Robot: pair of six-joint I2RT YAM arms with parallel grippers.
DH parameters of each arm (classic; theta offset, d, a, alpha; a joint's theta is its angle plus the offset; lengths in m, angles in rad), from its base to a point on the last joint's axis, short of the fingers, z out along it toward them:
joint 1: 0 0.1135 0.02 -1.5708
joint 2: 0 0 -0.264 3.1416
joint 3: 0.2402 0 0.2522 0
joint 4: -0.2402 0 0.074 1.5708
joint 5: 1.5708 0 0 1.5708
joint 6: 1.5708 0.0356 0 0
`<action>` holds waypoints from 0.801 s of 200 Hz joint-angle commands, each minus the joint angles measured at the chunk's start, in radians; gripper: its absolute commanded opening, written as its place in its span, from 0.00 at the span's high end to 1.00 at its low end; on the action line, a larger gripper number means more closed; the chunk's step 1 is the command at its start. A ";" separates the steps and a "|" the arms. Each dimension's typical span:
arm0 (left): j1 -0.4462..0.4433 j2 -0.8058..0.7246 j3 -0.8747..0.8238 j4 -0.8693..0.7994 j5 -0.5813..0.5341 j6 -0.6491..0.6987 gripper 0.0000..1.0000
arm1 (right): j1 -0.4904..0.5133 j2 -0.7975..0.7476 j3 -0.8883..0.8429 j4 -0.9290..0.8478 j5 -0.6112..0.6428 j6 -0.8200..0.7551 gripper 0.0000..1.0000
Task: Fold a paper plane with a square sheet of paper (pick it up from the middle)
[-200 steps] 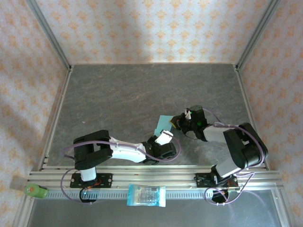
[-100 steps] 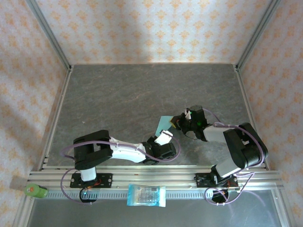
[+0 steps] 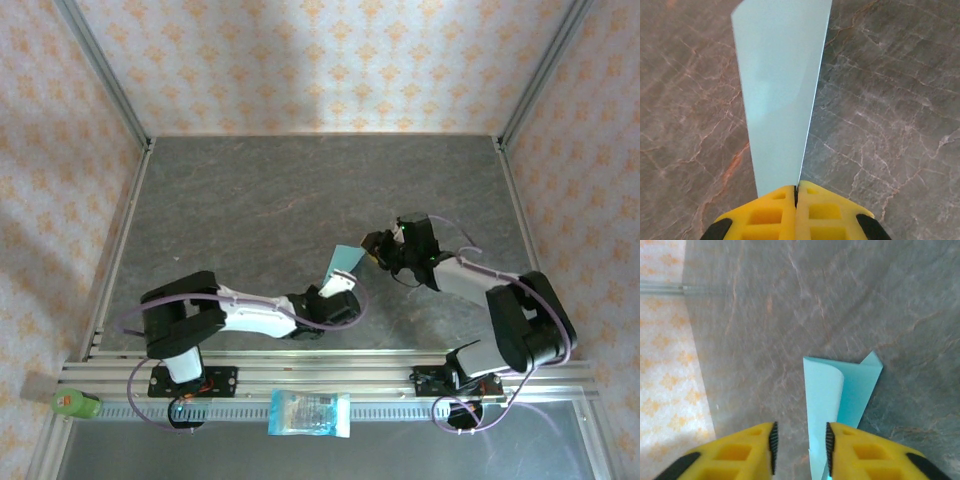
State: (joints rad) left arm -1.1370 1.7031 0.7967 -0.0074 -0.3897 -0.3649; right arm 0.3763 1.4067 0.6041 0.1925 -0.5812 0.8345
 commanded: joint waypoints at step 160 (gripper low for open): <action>0.298 -0.116 -0.162 0.272 0.648 0.017 1.00 | -0.004 -0.080 -0.143 0.199 -0.115 0.167 0.51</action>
State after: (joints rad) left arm -0.8417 1.6157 0.6262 0.2619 0.2356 -0.3859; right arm 0.3721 1.2701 0.4458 0.2729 -0.5983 0.9203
